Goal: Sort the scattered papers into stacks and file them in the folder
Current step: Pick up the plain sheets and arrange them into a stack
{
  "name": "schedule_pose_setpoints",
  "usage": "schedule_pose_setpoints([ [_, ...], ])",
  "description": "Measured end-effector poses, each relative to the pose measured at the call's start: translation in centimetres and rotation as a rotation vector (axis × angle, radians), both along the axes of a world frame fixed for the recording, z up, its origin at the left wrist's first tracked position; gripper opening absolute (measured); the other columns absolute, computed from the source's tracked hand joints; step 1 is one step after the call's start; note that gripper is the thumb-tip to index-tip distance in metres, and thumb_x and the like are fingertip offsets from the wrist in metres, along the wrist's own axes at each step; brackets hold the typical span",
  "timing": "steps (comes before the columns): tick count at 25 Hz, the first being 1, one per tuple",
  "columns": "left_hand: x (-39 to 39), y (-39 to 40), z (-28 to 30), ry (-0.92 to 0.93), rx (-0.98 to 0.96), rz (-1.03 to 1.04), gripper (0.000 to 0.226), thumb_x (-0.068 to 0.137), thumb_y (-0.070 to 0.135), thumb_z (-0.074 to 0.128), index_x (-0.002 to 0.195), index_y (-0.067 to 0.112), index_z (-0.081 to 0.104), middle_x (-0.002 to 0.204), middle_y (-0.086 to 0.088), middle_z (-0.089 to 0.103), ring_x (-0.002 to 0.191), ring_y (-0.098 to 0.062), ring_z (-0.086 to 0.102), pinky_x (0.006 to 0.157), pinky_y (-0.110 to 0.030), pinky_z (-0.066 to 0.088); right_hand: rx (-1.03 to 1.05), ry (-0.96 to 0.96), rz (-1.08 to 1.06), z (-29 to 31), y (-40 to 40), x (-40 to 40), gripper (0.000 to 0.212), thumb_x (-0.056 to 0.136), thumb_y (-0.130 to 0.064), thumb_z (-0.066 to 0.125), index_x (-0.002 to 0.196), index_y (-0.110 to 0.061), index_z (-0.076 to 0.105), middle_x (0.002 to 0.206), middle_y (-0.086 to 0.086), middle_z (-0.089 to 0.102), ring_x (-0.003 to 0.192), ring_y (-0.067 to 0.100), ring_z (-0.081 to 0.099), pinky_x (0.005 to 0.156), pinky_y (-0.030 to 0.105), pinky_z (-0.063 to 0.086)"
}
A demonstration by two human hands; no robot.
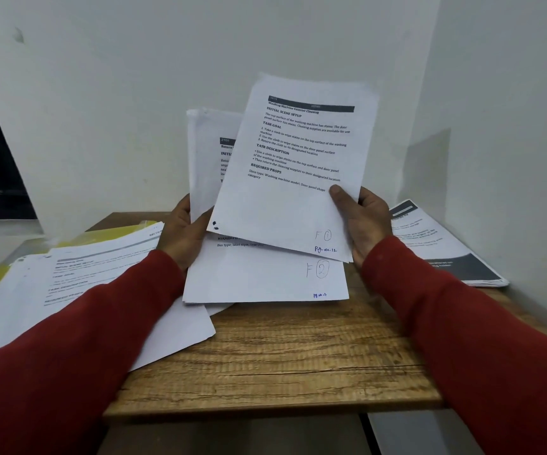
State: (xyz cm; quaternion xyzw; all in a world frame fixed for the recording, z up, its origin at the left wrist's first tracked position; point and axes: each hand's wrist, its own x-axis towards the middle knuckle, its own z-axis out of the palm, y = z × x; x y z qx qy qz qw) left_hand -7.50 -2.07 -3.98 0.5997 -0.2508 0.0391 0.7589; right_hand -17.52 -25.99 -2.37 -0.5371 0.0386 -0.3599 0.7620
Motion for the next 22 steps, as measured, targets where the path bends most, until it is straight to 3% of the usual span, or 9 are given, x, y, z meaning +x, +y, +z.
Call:
schedule_pose_setpoints([
  [8,-0.18,-0.03,-0.22,0.03,-0.044,-0.015,0.027,0.093,0.023,0.066,0.118,0.029,0.063,0.104,0.006,0.075,0.092,-0.014,0.072,0.074,-0.032,0.059,-0.036,-0.015,-0.003,-0.11,-0.03,0.03,0.012,0.094,-0.006,0.062,0.104,-0.003,0.068,0.1,0.015,0.073,0.084,0.024,0.07,0.081,0.041,0.059],
  [11,-0.07,-0.04,-0.26,0.073,-0.069,-0.057,0.026,0.098,0.028,0.059,0.123,0.022,0.062,0.11,0.0,0.074,0.097,-0.019,0.072,0.078,-0.036,0.059,-0.03,-0.026,-0.012,-0.18,-0.18,0.14,0.017,0.095,-0.005,0.061,0.11,0.0,0.067,0.11,0.019,0.071,0.092,0.028,0.07,0.087,0.044,0.058],
  [14,0.1,0.08,-0.2,0.106,-0.079,-0.088,0.026,0.1,0.02,0.055,0.124,0.016,0.061,0.107,-0.004,0.074,0.089,-0.019,0.072,0.073,-0.033,0.059,-0.011,-0.033,-0.001,-0.22,-0.17,0.19,0.02,0.094,-0.005,0.062,0.113,0.002,0.066,0.116,0.023,0.069,0.097,0.032,0.069,0.09,0.047,0.057],
  [22,-0.5,0.39,0.15,-0.006,0.004,0.026,0.033,0.089,0.02,0.07,0.121,0.018,0.061,0.103,0.007,0.072,0.081,-0.002,0.071,0.064,-0.017,0.055,0.021,0.0,0.02,-0.27,0.02,0.2,0.019,0.092,-0.006,0.066,0.11,-0.001,0.067,0.108,0.018,0.073,0.091,0.029,0.071,0.083,0.045,0.059],
])
